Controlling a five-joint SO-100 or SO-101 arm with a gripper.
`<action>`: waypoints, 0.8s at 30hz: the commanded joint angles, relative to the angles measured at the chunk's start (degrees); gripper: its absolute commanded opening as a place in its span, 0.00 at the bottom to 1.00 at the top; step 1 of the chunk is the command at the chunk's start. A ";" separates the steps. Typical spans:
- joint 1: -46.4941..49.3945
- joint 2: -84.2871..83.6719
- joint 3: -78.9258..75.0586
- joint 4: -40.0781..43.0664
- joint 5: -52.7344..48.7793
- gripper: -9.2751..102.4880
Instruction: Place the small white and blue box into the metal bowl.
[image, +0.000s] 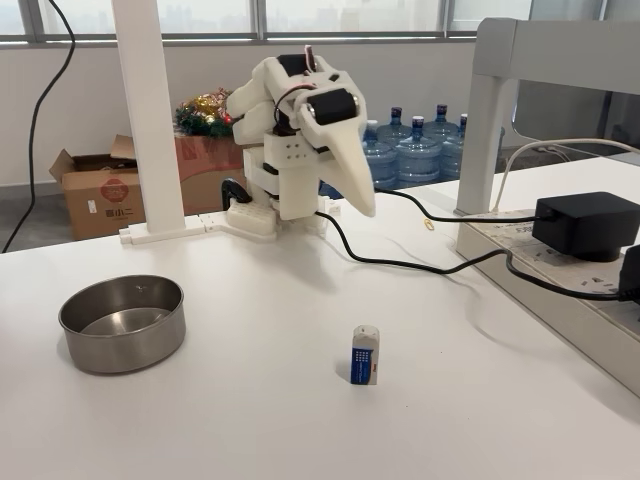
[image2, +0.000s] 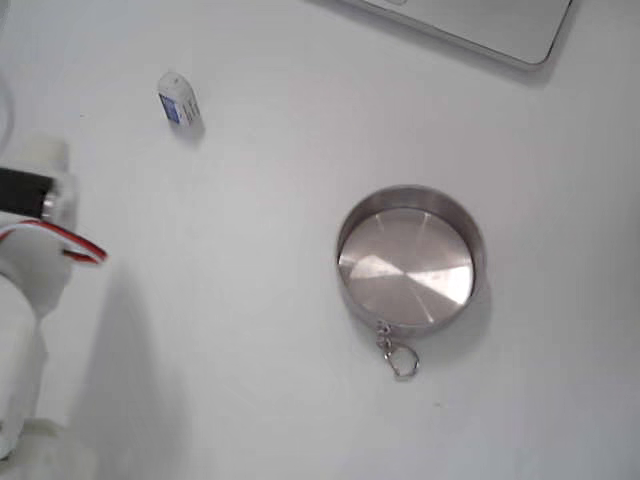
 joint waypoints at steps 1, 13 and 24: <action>2.90 0.70 2.64 -1.67 18.81 0.05; 8.09 -4.13 2.72 -3.78 64.25 0.05; 9.14 -36.39 2.90 -40.78 65.04 0.05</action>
